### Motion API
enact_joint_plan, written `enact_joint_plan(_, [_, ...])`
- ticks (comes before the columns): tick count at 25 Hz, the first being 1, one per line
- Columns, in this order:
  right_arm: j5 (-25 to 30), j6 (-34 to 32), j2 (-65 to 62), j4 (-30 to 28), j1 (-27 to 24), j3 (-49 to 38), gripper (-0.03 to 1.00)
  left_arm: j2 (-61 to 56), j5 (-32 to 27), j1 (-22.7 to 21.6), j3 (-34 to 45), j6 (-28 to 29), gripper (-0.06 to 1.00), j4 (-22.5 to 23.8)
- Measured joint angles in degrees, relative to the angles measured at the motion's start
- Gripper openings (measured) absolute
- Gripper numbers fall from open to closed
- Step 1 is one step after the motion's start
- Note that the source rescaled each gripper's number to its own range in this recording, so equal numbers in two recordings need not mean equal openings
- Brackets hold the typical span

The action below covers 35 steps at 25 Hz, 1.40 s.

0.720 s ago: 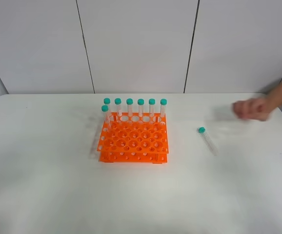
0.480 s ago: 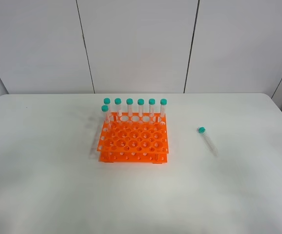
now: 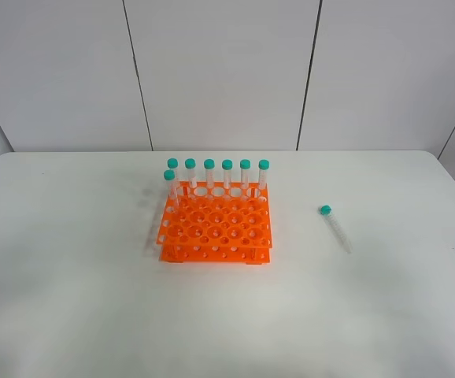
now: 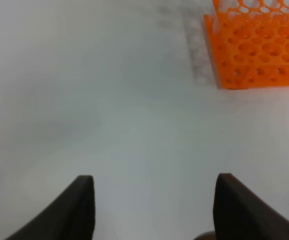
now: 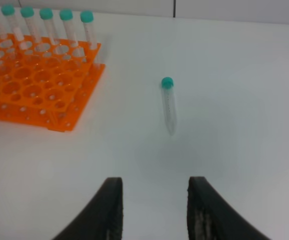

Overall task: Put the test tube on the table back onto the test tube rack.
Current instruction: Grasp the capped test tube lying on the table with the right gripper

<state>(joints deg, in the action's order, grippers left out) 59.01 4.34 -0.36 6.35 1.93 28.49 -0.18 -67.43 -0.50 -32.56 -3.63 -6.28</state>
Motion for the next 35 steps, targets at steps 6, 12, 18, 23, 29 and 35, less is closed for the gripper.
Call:
enact_joint_plan(6, [0.00,0.00,0.00,0.00,0.00,0.00,0.50,0.00,0.00,0.00,0.00,0.00,1.00,0.00])
enact_joint_plan(12, [0.00,0.00,0.00,0.12,0.00,0.00,0.50,0.00,0.00,0.00,0.00,0.00,1.00,0.00])
enact_joint_plan(18, [-0.56,-0.63,0.00,0.14,0.00,0.06,0.50,0.00,0.00,0.00,0.00,0.00,1.00,0.00])
enact_joint_plan(23, [-3.75,-4.86,2.15,0.20,0.00,3.03,0.50,0.00,0.00,0.00,0.00,0.00,1.00,0.00])
enact_joint_plan(29, [-7.51,-3.70,18.19,0.20,0.00,10.00,0.50,0.00,0.00,0.00,0.00,0.00,1.00,0.00])
enact_joint_plan(35, [-10.23,-1.14,40.31,0.77,0.00,20.40,0.50,0.00,0.00,0.00,0.00,0.00,1.00,0.00])
